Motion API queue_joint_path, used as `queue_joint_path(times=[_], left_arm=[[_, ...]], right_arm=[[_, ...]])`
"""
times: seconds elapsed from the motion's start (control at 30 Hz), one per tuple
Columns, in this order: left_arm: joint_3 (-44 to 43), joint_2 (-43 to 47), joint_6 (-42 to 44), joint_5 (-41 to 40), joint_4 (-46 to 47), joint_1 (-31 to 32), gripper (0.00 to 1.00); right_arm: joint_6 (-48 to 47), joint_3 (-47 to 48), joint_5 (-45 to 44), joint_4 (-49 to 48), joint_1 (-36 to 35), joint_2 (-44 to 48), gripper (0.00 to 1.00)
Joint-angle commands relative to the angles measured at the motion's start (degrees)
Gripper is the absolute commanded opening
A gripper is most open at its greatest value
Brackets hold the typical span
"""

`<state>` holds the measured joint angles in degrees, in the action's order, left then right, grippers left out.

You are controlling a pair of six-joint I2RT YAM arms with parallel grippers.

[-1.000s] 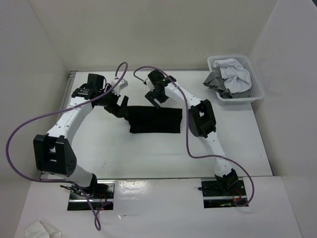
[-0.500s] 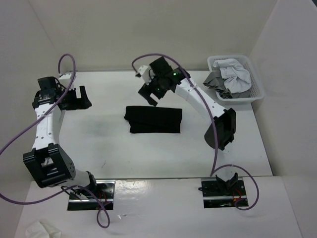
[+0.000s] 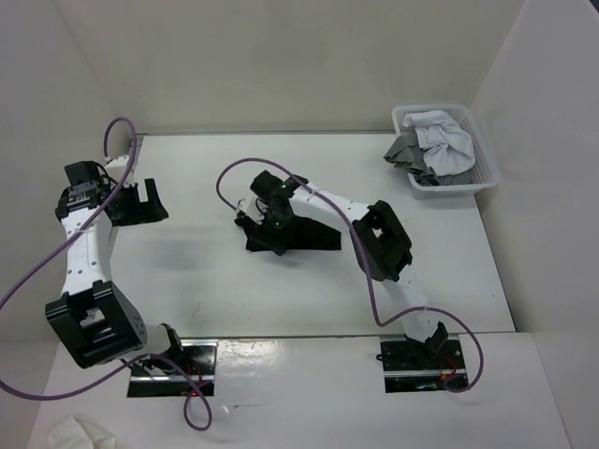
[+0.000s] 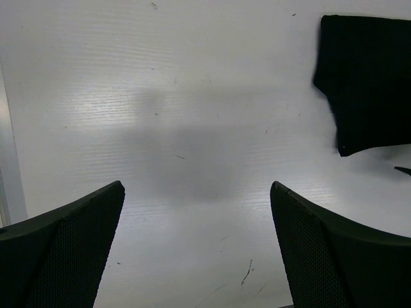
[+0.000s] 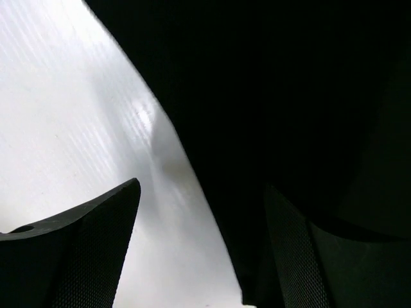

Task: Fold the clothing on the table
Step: Fold the skirt

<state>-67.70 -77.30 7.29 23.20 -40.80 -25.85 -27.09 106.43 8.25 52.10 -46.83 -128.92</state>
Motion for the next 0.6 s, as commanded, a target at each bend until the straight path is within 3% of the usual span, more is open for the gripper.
queue_joint_path(times=[0.0, 0.23, 0.33, 0.37, 0.43, 0.57], left_arm=[[-0.15, 2.59, 1.5, 0.18, -0.68, -0.43, 1.0], [0.38, 2.59, 2.12, 0.71, -1.22, -0.43, 1.0], [0.9, 2.59, 2.12, 1.23, -1.22, -0.43, 1.0], [0.9, 2.07, 2.12, 1.23, -1.22, -0.43, 1.0], [0.9, 2.06, 2.64, 1.23, -1.22, -0.43, 1.0], [0.9, 2.06, 2.64, 1.23, -1.22, -0.43, 1.0]], right_arm=[[-0.42, 7.11, 1.94, -0.96, 1.65, 1.65, 0.82], [-1.03, 16.35, 3.61, 3.63, 2.18, 0.96, 0.82], [-1.03, 15.74, 3.61, 3.01, 2.18, -0.71, 0.69], [-1.03, 15.13, 3.61, 3.01, 2.7, -1.93, 0.57], [-1.03, 14.51, 3.61, 3.01, 2.71, -2.56, 0.45], [-1.03, 13.27, 4.14, 0.56, 3.85, -3.26, 0.44]])
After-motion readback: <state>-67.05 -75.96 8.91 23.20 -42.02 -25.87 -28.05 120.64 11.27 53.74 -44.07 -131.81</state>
